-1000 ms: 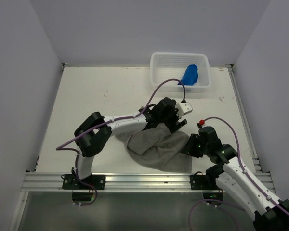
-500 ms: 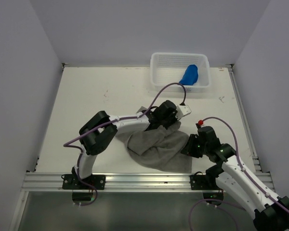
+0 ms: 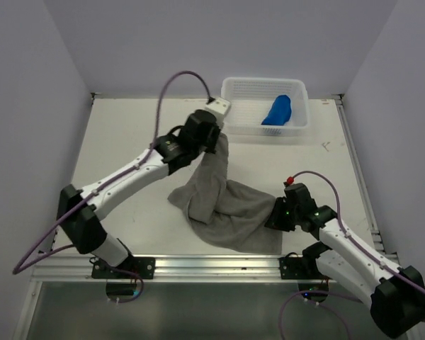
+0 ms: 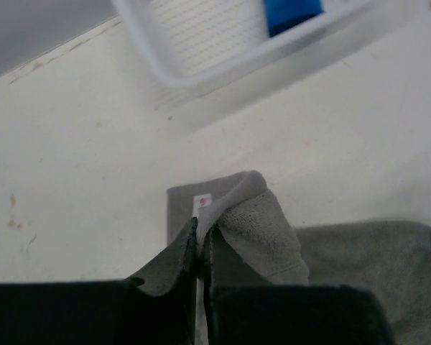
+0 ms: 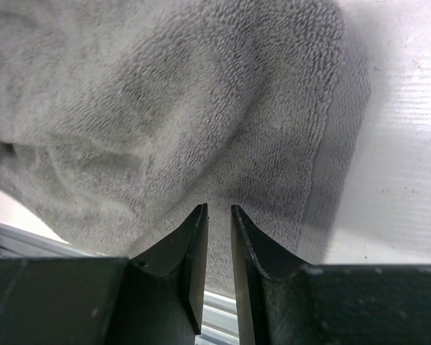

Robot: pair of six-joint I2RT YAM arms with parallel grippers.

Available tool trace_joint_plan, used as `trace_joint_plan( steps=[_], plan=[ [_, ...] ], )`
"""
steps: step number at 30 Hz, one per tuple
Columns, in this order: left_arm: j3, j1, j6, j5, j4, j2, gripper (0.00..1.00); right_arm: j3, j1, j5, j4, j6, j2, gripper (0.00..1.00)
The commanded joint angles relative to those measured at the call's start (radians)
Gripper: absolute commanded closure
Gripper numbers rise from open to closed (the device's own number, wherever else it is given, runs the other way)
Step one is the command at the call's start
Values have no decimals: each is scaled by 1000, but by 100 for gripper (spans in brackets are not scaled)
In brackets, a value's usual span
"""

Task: Roll the towels
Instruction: Flatten the towel

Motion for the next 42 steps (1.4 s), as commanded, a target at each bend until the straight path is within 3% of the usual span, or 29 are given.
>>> trace_joint_plan(
  steps=[1, 6, 11, 15, 19, 25, 30, 33, 42],
  plan=[
    [-97, 181, -249, -22, -176, -222, 100, 44, 6, 35, 83, 16, 66, 76],
    [-267, 413, -340, -23, -265, -476, 100, 72, 10, 43, 187, 28, 216, 71],
    [-350, 453, -348, -165, -320, -584, 100, 156, 13, 97, 293, 34, 408, 70],
    [-390, 511, -328, -196, -322, -603, 100, 291, 10, 176, 289, 16, 596, 66],
    [-419, 590, -315, -120, -297, -564, 100, 445, -31, 216, 260, 3, 742, 65],
    [-459, 723, -341, 80, -211, -526, 100, 596, -129, 192, 203, -40, 804, 65],
    [-488, 732, -346, 247, -113, -530, 100, 661, -158, 149, 195, -150, 694, 60],
    [-531, 732, -344, 302, -58, -564, 100, 664, -158, 158, 48, -159, 582, 58],
    [-649, 732, -295, 313, 25, -589, 100, 310, -158, 236, -58, -127, 213, 50]
  ],
)
